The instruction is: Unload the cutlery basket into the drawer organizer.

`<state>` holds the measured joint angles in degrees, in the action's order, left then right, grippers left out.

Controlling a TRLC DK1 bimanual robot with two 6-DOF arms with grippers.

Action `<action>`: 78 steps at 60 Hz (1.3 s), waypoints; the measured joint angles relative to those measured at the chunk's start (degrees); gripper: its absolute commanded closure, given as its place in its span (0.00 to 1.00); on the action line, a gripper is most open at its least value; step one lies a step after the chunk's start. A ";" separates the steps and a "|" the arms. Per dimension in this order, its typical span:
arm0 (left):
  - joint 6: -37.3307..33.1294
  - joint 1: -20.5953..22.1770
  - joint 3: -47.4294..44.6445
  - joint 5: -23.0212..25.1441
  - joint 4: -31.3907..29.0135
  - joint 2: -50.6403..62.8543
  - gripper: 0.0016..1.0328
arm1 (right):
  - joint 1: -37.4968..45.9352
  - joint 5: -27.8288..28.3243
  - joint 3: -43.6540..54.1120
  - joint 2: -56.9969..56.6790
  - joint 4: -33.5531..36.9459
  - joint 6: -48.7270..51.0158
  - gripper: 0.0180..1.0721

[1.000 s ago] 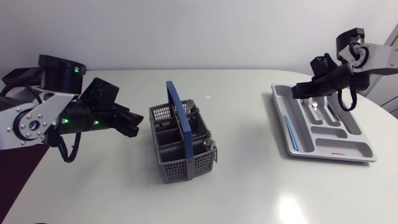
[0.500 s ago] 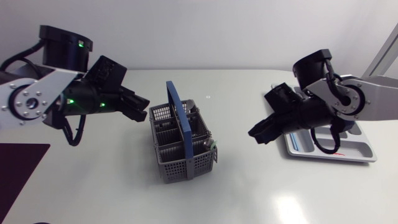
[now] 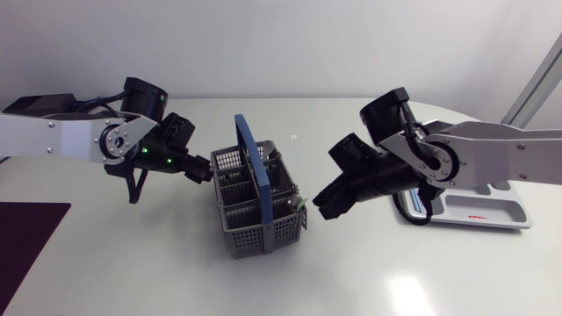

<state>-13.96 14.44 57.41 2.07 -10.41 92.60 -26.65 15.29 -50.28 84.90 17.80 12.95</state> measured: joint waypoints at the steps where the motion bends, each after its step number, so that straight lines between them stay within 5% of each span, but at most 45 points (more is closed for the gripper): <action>1: 0.02 0.31 0.48 0.04 -0.02 0.37 0.36 | -0.46 0.04 0.00 0.00 -0.02 -0.28 0.47; 37: 0.15 2.69 16.28 4.15 -0.24 14.34 0.35 | -12.13 3.93 -0.02 1.60 0.37 -5.73 0.47; 47: -4.85 -0.63 14.16 4.09 -4.83 6.16 0.35 | -10.36 2.45 1.03 -1.55 0.74 -4.92 0.37; 55: -9.14 -0.15 10.95 4.15 -10.45 -11.39 0.35 | -5.27 2.08 4.76 -7.26 1.11 -2.34 0.33; 64: -10.60 8.13 9.55 1.25 -17.29 -27.04 0.35 | -2.08 2.01 9.29 -10.91 1.49 0.07 0.31; 78: -10.71 27.41 7.13 -6.08 -21.64 -31.43 0.36 | 1.44 2.05 13.49 -16.15 1.64 3.28 0.28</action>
<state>-24.67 41.85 64.53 -4.01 -32.05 61.17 -25.21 17.34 -36.80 68.75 19.44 16.23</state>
